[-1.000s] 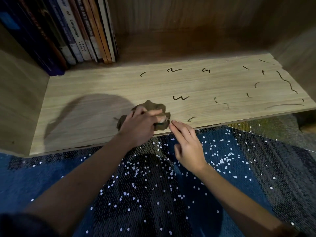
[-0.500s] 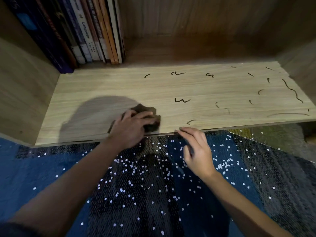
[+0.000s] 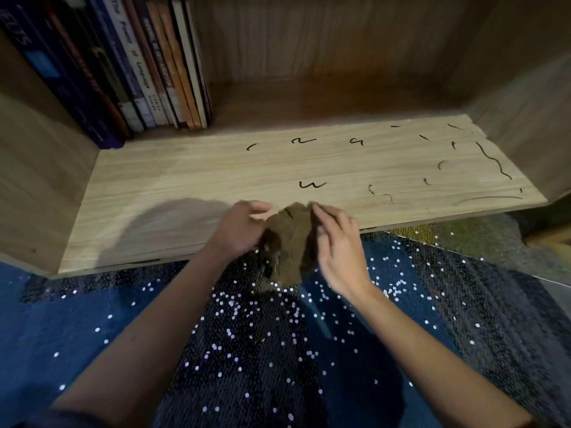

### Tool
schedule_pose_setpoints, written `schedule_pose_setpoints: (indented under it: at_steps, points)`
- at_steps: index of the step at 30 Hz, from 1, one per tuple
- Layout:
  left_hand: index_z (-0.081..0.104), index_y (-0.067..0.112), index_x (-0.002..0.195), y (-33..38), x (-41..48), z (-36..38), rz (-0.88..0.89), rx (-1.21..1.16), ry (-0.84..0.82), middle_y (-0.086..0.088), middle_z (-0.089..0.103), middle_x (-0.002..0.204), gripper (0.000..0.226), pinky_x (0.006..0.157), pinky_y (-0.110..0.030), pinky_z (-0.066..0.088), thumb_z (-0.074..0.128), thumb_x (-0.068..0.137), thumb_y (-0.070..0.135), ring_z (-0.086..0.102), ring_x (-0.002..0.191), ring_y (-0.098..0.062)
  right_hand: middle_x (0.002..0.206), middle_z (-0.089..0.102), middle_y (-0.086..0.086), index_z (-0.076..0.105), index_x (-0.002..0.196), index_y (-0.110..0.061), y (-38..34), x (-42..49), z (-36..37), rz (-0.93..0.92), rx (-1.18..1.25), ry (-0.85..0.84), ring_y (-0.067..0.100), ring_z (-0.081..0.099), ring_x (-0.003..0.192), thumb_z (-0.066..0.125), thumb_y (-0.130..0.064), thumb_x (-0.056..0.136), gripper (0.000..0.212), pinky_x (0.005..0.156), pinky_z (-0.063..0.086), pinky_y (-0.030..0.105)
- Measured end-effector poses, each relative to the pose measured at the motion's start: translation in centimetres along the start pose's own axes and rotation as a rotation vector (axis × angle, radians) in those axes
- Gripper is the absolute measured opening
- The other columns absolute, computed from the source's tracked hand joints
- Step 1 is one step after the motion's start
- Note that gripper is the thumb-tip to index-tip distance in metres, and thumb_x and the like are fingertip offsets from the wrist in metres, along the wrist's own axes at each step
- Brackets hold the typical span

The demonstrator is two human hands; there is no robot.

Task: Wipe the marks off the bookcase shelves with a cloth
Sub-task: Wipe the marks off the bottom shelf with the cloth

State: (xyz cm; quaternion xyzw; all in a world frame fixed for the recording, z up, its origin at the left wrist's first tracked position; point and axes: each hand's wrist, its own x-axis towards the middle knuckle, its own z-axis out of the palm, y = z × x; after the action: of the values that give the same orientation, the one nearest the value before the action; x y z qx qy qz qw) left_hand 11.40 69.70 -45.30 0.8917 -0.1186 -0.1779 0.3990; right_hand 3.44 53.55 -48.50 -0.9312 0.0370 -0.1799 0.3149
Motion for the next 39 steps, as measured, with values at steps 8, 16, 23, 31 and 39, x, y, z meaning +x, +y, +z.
schedule_pose_setpoints:
  at_steps: [8,16,23,31,39]
  points:
    - [0.063,0.022,0.119,-3.6,-0.9,1.2,0.183,0.369,0.228,0.003,0.050,0.131,0.030,0.102,-0.036,0.022,0.055,0.091,0.015,0.041,0.120,-0.025,0.115,0.056,0.017,0.061,0.113,-0.004,0.3,-0.3,3.0,-0.240,-0.211,-0.007,0.028,0.049,0.107,0.064,-0.021,0.082,0.036,0.091,0.044,0.040]
    - [0.054,0.023,0.128,-3.9,0.4,1.9,0.180,0.395,0.161,0.005,0.045,0.137,0.036,0.107,-0.036,0.020,0.052,0.092,0.025,0.037,0.124,-0.023,0.104,0.053,0.000,0.064,0.100,-0.024,2.2,-6.3,3.2,-0.040,-0.340,-0.326,0.021,0.053,0.097,0.046,-0.040,0.081,0.031,0.080,0.041,0.034]
    - [0.055,0.019,0.127,-4.6,0.2,2.4,0.230,0.343,0.204,0.003,0.047,0.137,0.035,0.107,-0.036,0.020,0.052,0.092,0.017,0.040,0.124,-0.025,0.137,0.028,0.008,0.034,0.138,-0.025,2.0,-4.0,4.8,0.073,-0.568,-0.623,0.027,0.028,0.124,0.050,-0.056,0.084,0.064,0.098,0.026,0.041]
    - [0.053,0.020,0.130,-4.8,0.0,2.4,0.239,0.322,0.196,0.003,0.045,0.139,0.036,0.108,-0.033,0.017,0.050,0.093,0.017,0.037,0.125,-0.024,0.132,0.034,0.013,0.013,0.147,-0.014,3.7,-3.1,4.6,0.296,-0.527,-0.478,0.030,0.030,0.122,0.053,-0.054,0.085,0.084,0.099,0.027,0.039]
    - [0.050,0.022,0.132,-4.8,-0.1,2.5,0.237,0.320,0.187,0.005,0.042,0.142,0.037,0.110,-0.033,0.015,0.047,0.095,0.019,0.034,0.128,-0.022,0.100,0.066,0.000,0.064,0.103,-0.025,1.0,-1.7,2.4,0.360,-0.174,-0.436,0.023,0.050,0.107,0.069,-0.032,0.069,0.036,0.088,0.029,0.031]
